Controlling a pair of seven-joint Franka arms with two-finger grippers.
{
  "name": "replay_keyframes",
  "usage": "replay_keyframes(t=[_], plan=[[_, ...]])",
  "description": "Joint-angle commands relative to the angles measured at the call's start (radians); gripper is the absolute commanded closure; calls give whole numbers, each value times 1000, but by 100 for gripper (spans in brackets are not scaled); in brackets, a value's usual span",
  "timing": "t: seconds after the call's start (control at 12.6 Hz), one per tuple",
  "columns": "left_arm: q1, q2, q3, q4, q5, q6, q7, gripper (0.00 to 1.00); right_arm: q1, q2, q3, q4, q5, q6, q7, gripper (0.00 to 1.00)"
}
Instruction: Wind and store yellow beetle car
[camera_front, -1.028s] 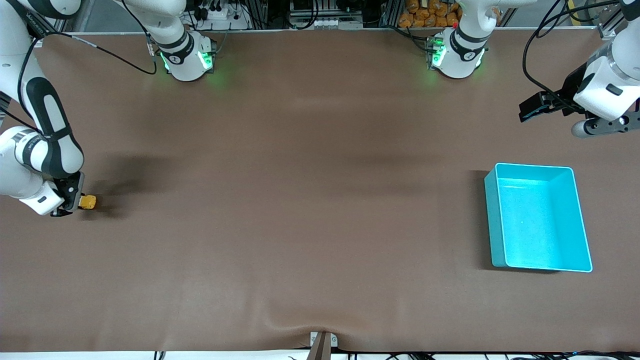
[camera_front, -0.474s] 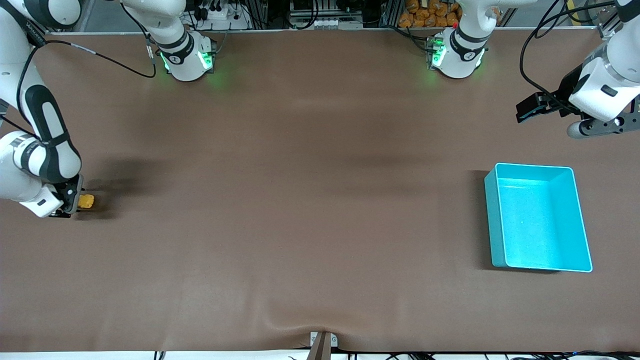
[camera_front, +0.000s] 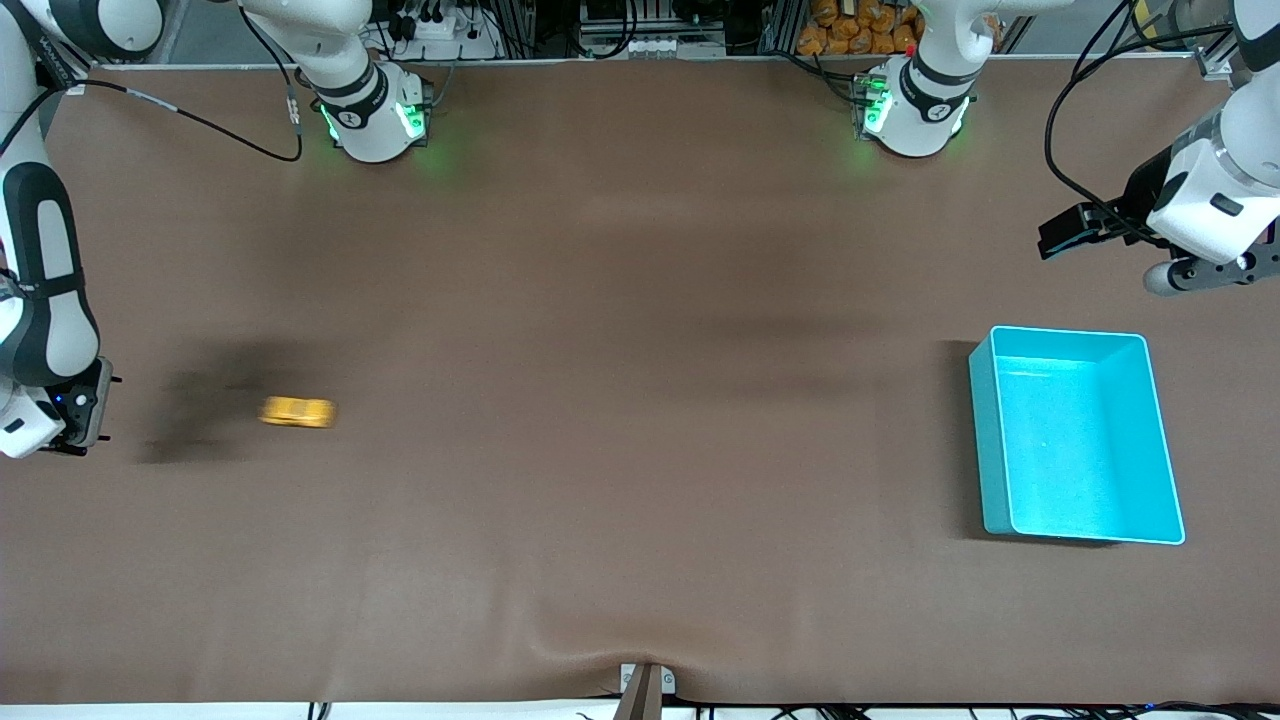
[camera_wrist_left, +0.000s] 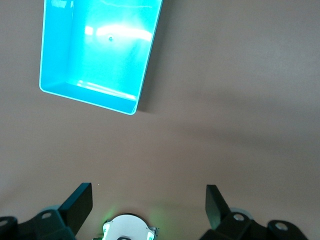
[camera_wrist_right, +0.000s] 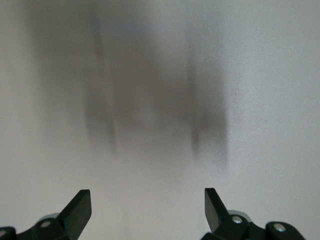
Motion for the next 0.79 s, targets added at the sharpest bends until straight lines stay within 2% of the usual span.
replay_keyframes(t=[0.0,0.4,0.63,0.71], plan=[[3,26,-8,-2,-12,9,-77,0,-19,18,12,24,43,-12,-17,0],[-4,44,-11,-22,-12,10,-185,0,-18,18,12,39,43,-12,-16,0],[-6,26,-13,-102,-14,76,-229,0,-16,13,14,69,44,-25,-14,0],[-4,26,-34,-123,-14,102,-271,0,-10,13,14,123,45,-55,-11,0]])
